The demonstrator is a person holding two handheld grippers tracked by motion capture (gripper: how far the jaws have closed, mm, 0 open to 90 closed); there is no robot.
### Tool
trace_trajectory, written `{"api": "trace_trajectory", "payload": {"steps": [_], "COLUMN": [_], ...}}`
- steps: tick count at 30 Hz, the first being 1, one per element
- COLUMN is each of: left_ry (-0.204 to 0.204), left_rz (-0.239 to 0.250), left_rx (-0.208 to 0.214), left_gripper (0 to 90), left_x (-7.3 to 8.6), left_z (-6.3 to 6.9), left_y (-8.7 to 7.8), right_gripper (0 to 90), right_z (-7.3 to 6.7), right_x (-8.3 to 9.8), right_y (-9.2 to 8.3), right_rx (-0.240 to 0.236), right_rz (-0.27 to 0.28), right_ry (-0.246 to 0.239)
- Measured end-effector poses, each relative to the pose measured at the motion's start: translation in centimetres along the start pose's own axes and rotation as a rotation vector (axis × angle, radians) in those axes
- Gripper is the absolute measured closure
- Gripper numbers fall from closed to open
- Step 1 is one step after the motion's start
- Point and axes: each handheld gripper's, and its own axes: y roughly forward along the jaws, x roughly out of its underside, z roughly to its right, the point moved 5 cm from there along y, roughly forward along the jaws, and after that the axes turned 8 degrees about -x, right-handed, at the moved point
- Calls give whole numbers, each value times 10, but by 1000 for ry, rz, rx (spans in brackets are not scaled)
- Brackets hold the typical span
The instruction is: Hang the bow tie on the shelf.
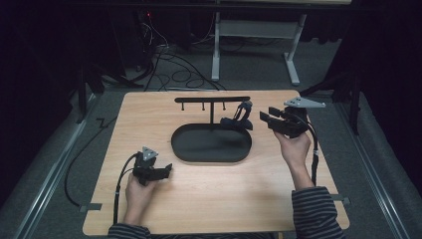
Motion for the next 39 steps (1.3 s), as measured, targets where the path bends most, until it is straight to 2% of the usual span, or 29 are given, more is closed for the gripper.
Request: {"api": "trace_trajectory", "payload": {"steps": [23,39], "left_ry": [1,1], "left_rz": [-1,-1], "left_rx": [1,1], "left_gripper": [188,188], "left_x": [0,0], "left_z": [0,0], "left_y": [0,0], "right_gripper": [566,560], "right_z": [3,1], "right_x": [23,40], "right_y": [-29,-41], "right_rx": [19,7], "right_rz": [30,38], "right_ry": [11,33]}}
